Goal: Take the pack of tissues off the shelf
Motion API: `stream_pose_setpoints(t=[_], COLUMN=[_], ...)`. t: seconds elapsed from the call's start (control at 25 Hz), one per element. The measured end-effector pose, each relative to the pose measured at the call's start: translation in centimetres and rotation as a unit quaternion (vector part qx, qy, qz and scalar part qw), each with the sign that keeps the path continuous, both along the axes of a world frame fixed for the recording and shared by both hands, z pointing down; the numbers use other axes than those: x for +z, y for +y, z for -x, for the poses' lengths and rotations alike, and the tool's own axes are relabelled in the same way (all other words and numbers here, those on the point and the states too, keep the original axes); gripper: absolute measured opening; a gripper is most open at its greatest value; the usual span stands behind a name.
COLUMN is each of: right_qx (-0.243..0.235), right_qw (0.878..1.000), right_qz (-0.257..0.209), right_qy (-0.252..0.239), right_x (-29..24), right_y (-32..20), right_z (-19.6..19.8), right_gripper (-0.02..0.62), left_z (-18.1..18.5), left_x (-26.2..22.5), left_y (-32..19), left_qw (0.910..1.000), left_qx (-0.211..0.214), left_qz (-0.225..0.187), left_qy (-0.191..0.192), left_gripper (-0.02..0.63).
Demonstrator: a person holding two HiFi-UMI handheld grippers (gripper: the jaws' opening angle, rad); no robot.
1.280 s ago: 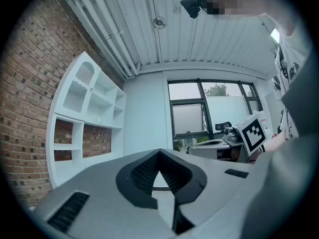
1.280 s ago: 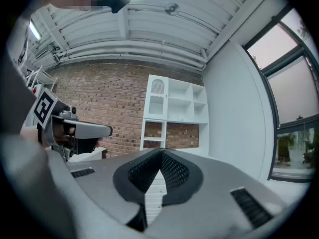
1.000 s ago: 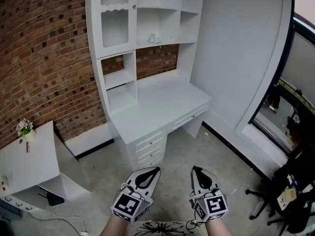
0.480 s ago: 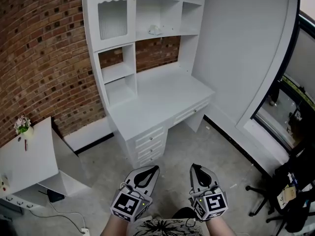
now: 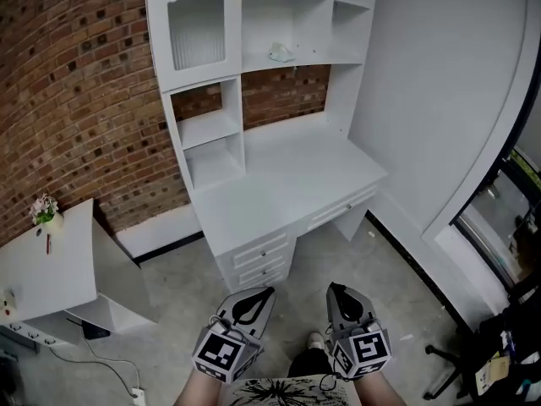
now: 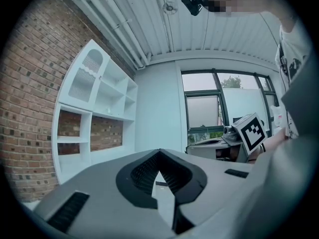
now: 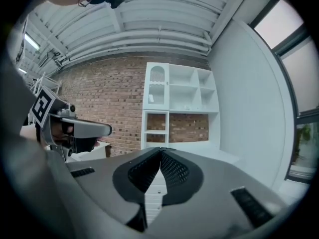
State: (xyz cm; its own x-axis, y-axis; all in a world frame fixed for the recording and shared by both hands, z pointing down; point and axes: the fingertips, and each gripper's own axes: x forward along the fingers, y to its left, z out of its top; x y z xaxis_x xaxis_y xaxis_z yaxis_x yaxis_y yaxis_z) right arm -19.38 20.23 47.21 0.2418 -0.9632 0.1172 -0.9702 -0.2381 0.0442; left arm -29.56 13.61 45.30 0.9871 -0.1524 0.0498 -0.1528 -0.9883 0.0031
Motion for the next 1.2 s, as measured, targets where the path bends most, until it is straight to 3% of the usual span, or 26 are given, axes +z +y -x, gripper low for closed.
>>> stream_pose_setpoints(t=[0.48,0.76,0.92,1.2], right_qx=[-0.099,-0.134,-0.148,-0.175], right_qw=[0.995,0.991,0.989,0.985], right_qz=[0.004,0.014,0.013,0.011], right_qy=[-0.005,0.006,0.002,0.005], right_x=[-1.1,-1.9,-2.2,-1.9], right_y=[-9.4,-12.5,-14.6,-20.1], right_z=[-17.4,-27.1,-30.4,-33.3], right_gripper=[0.006,0.006,0.006,0.006], left_z=[-15.8,-25.3,-28.6,-31.2], left_x=[-0.6,-1.5,-1.0,0.1], left_y=[-6.8,-9.8,-10.9,-16.2], left_qw=[0.994,0.9864,0.9849,0.9793], left_qx=[-0.108,-0.164,-0.173,-0.2], left_qz=[-0.004,0.004,0.01,0.025], left_qy=[-0.014,0.011,0.003,-0.013], left_gripper=[0.014,0.014,0.014,0.014])
